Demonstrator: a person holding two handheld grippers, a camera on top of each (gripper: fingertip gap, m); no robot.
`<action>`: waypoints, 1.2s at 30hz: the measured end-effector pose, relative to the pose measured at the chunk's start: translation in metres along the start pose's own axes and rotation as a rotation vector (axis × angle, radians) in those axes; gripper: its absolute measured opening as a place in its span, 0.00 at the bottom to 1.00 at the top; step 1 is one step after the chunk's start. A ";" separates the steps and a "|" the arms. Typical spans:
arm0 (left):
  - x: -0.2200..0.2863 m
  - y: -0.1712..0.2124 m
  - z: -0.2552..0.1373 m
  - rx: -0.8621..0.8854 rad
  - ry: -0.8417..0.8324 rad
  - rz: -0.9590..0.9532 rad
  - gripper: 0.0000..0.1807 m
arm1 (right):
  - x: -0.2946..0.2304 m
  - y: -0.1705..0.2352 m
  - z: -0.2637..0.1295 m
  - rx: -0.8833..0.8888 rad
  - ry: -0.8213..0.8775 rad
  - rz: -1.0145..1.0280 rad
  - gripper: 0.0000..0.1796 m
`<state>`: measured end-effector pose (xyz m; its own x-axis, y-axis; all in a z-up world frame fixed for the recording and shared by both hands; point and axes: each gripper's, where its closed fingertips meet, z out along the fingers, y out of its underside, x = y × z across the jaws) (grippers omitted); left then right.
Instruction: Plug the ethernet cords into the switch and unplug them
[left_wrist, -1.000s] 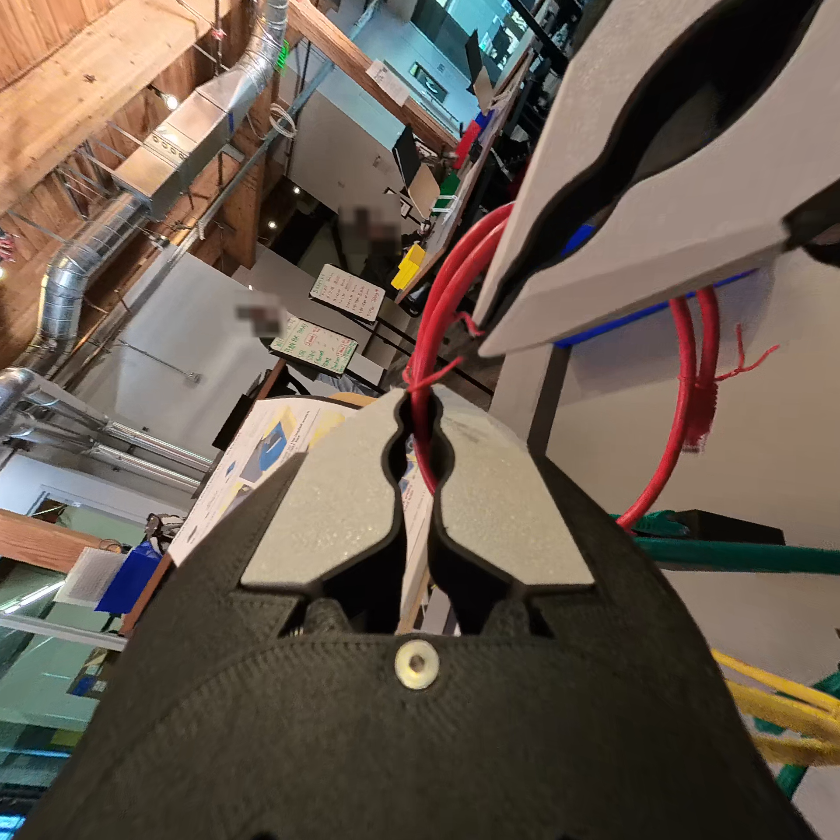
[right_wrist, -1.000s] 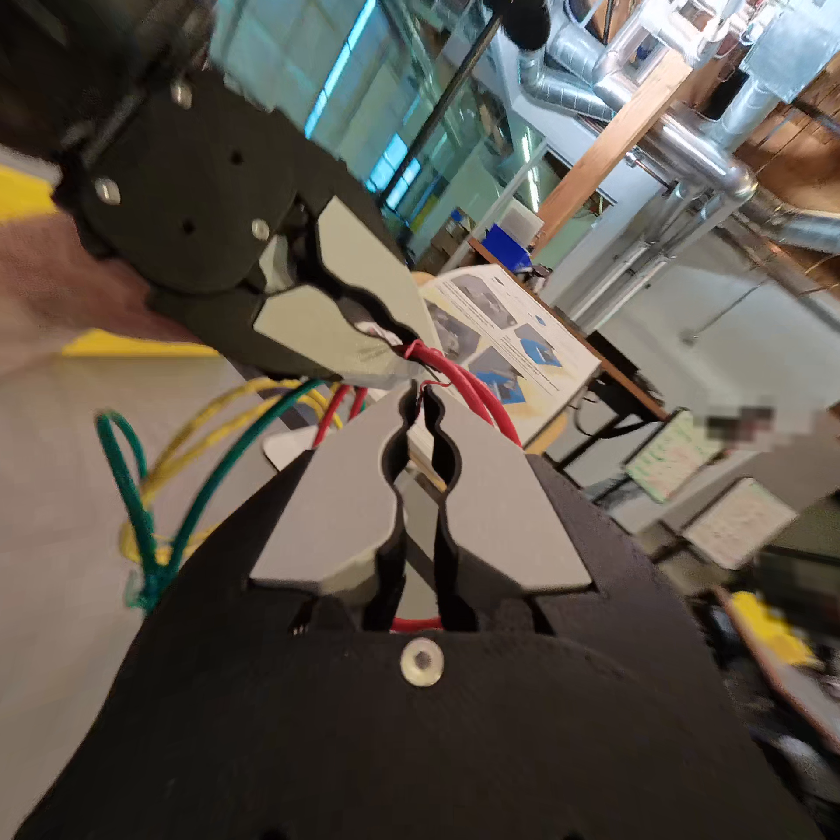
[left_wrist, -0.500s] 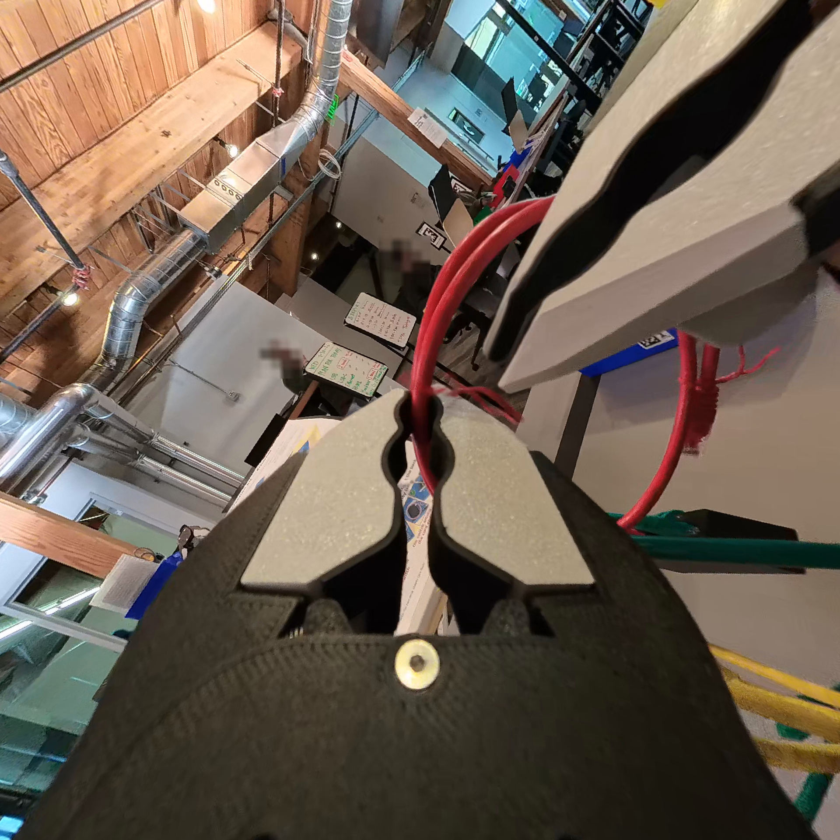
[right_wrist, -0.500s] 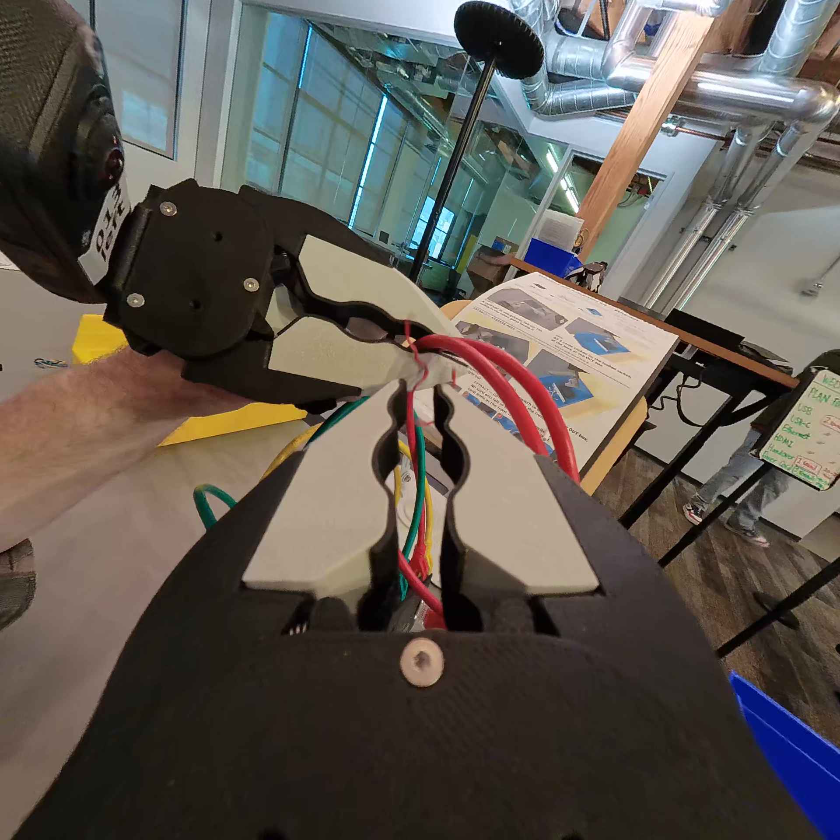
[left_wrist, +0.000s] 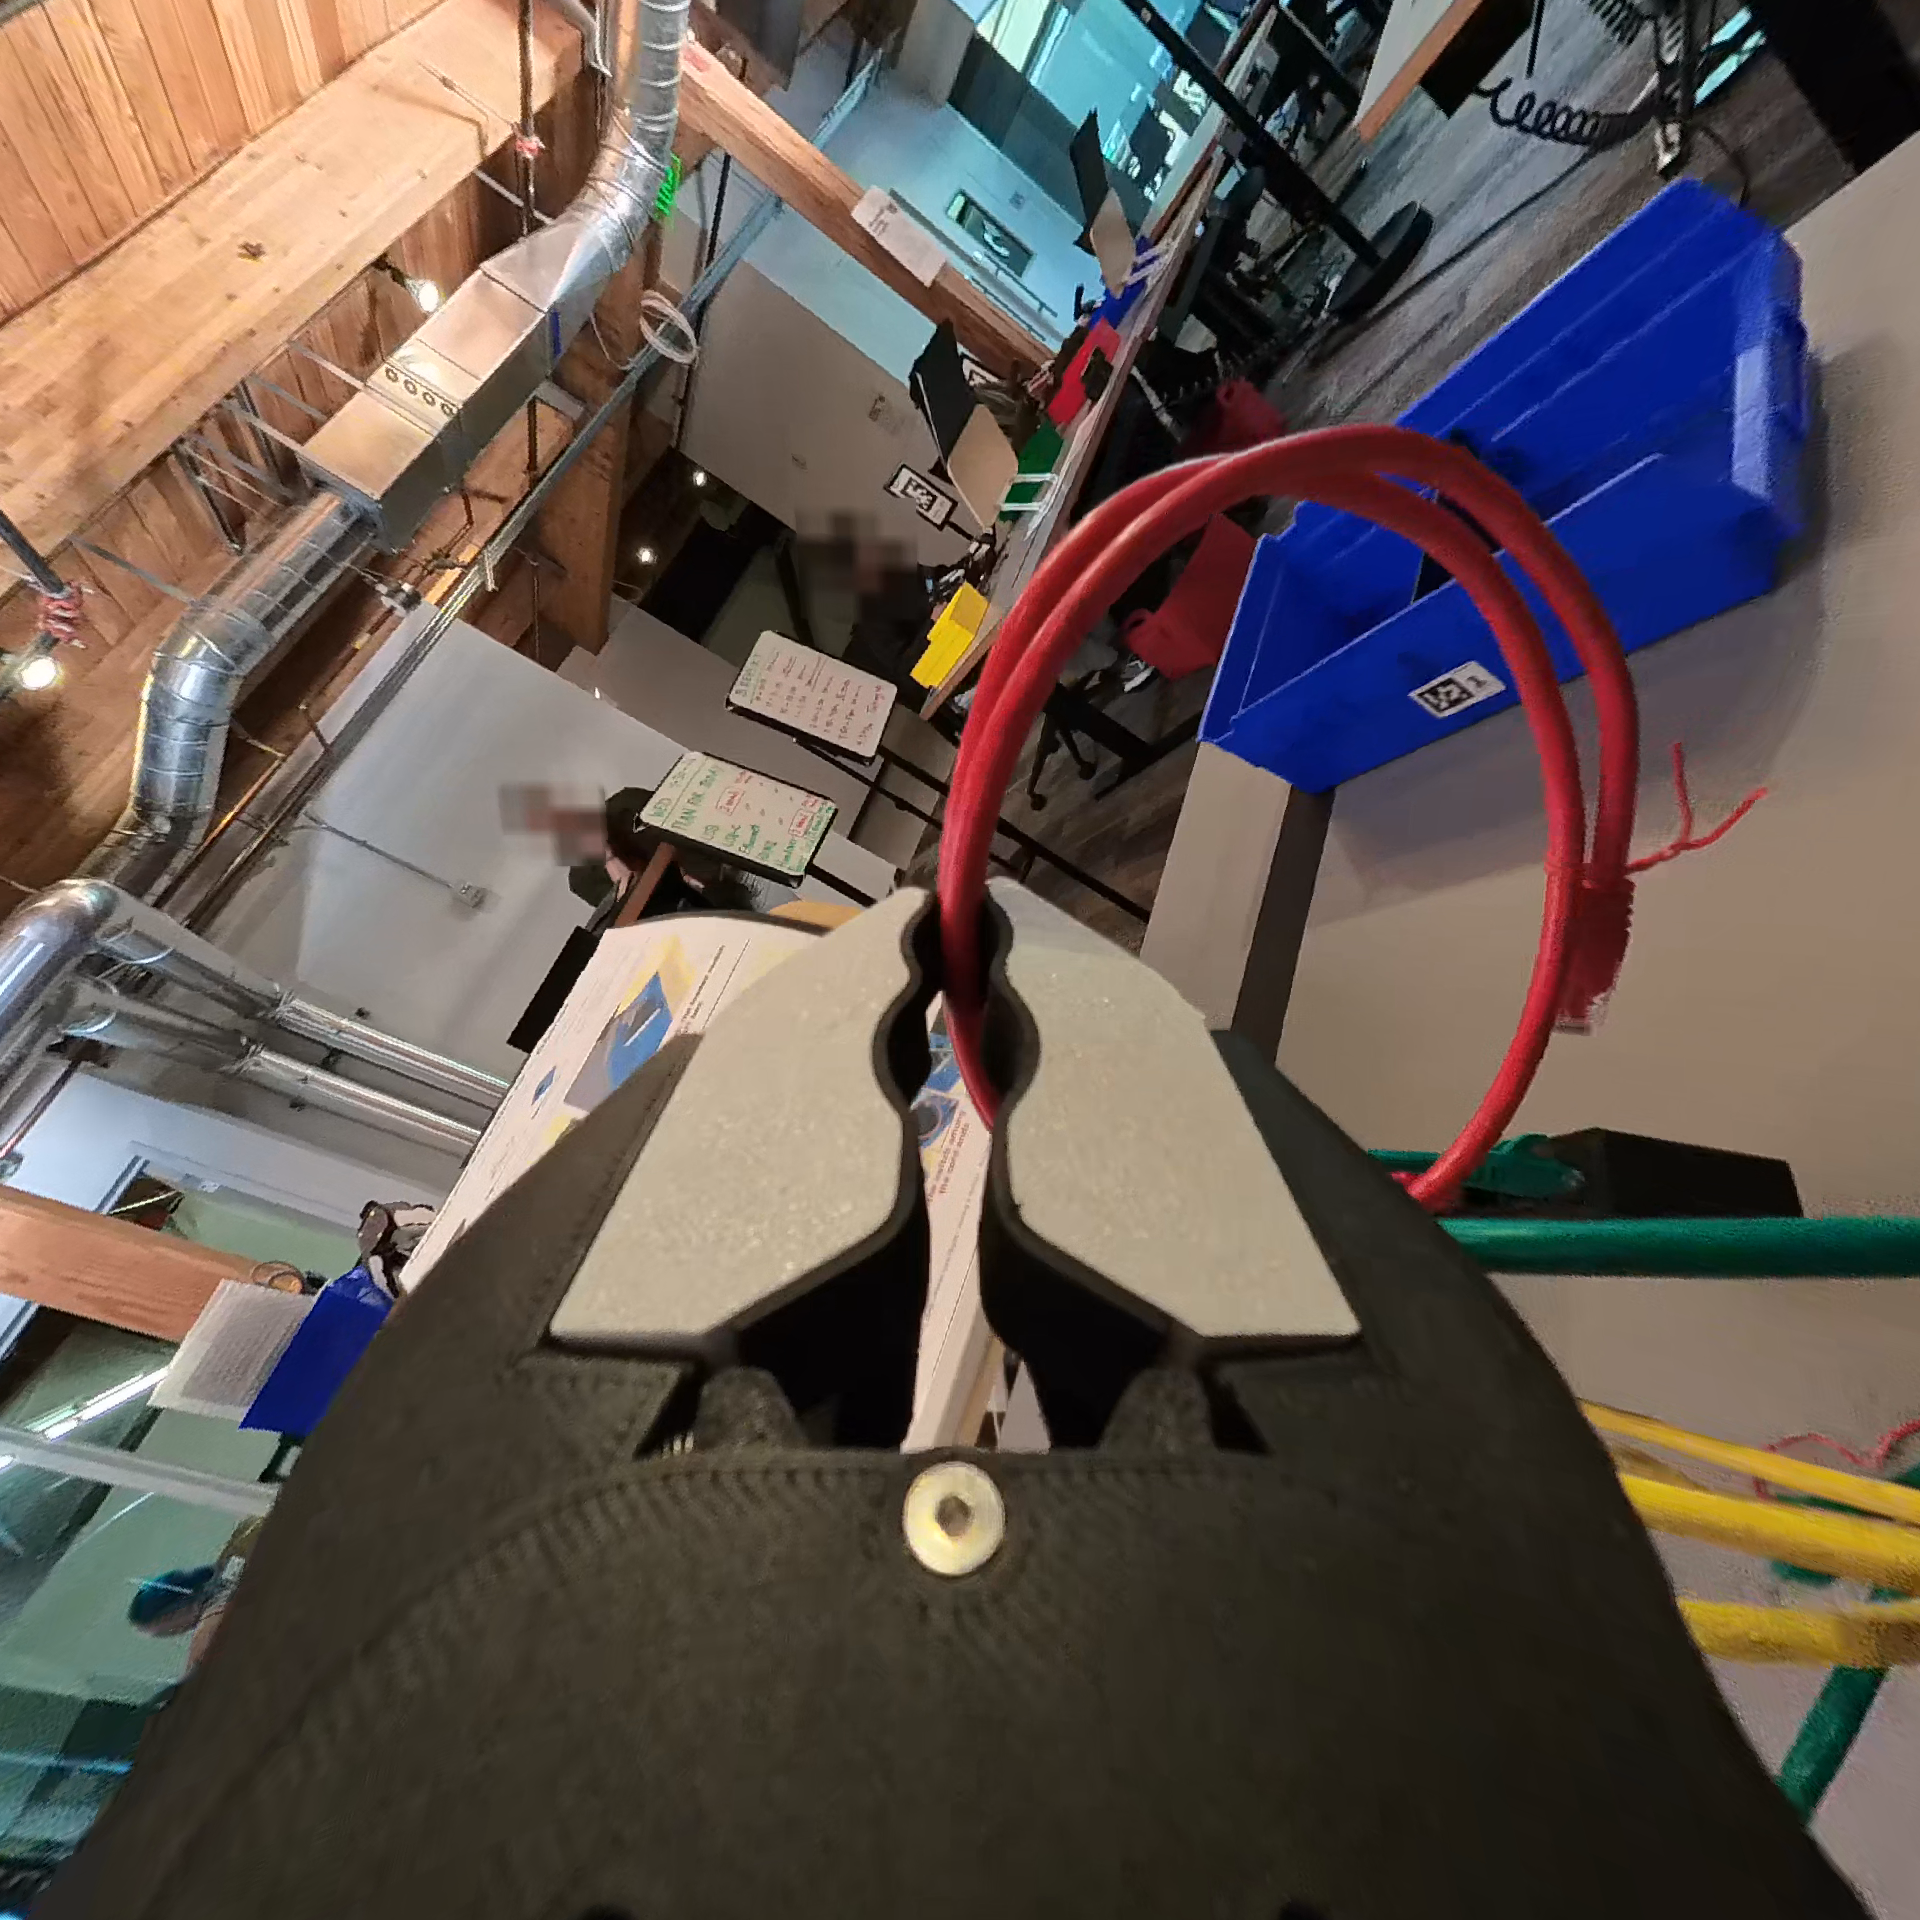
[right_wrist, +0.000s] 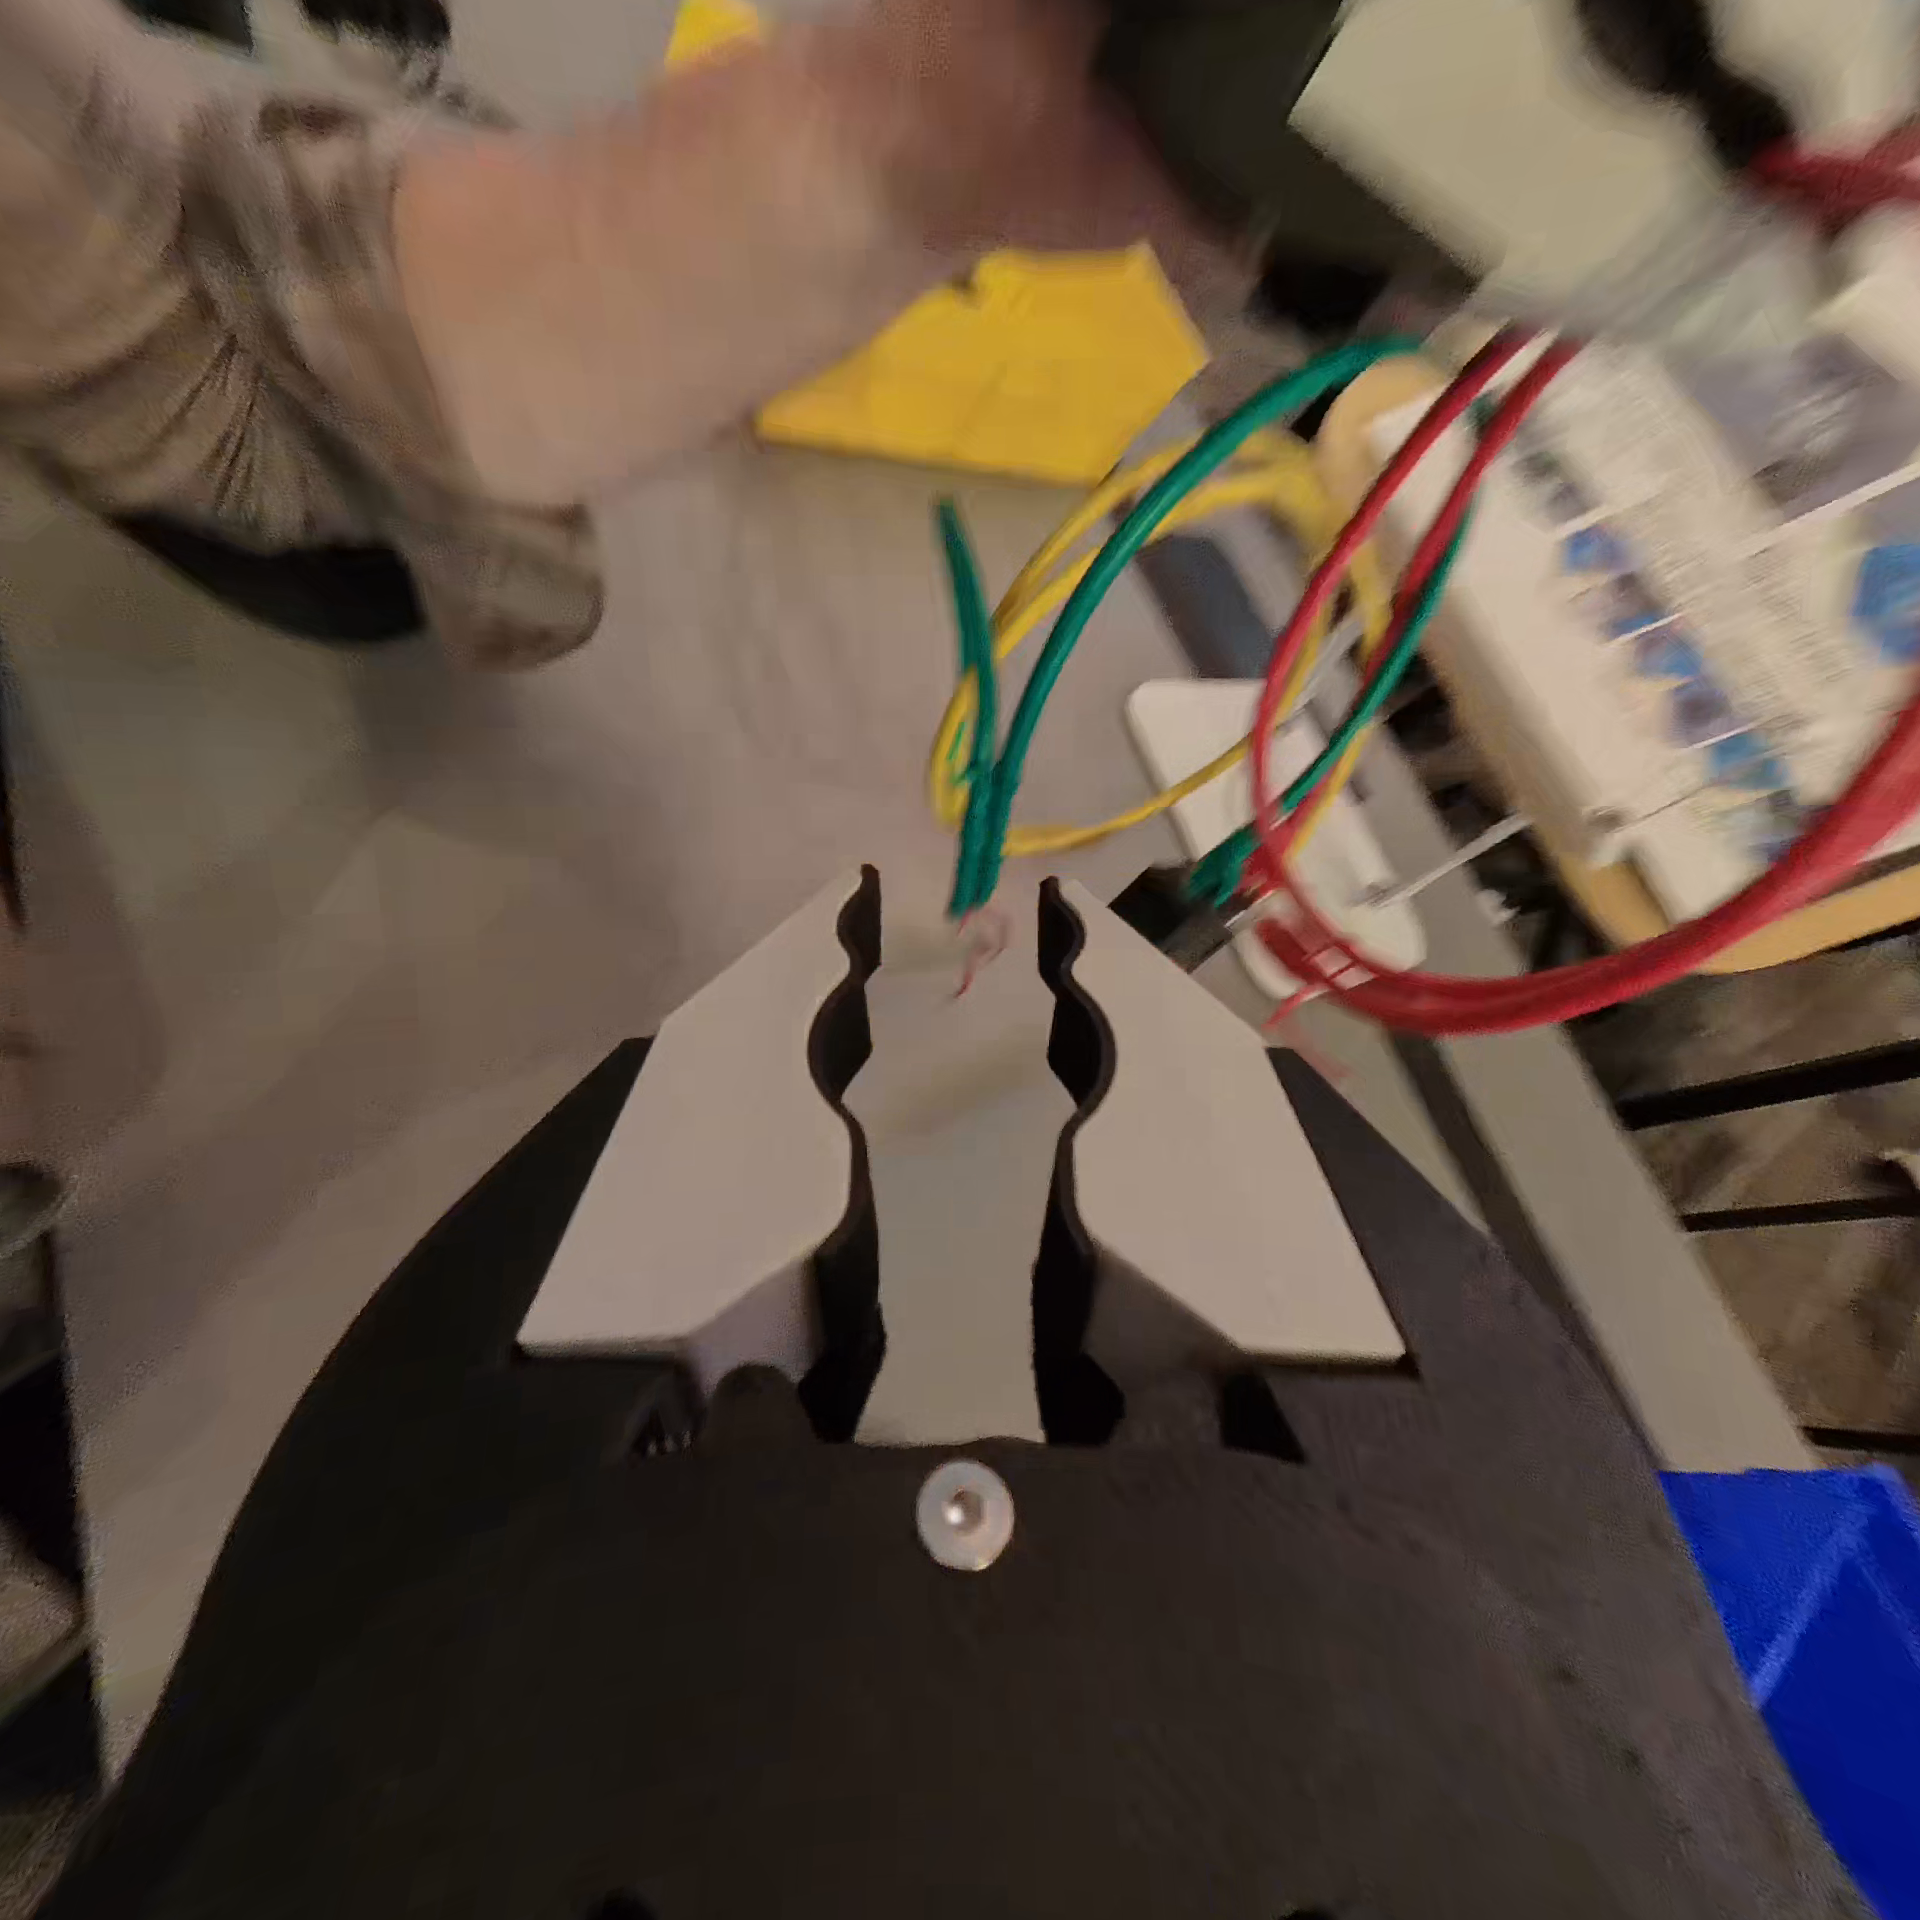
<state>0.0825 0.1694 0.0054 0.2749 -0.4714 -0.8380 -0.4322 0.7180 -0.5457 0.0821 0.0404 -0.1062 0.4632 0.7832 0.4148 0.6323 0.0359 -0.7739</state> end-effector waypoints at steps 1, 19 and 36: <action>-0.002 0.003 -0.001 -0.007 -0.002 -0.003 0.03 | -0.010 0.015 0.007 -0.052 -0.055 0.002 0.16; -0.078 0.053 -0.042 -0.108 -0.217 -0.098 0.03 | 0.013 0.139 0.175 -0.303 -0.111 0.329 0.14; -0.081 0.049 -0.048 -0.085 -0.216 -0.109 0.03 | 0.044 0.096 0.141 -0.125 -0.024 0.363 0.00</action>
<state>-0.0018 0.2183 0.0467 0.4968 -0.4168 -0.7612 -0.4581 0.6190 -0.6379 0.0757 0.1659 -0.2294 0.6567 0.7457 0.1123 0.5015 -0.3206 -0.8035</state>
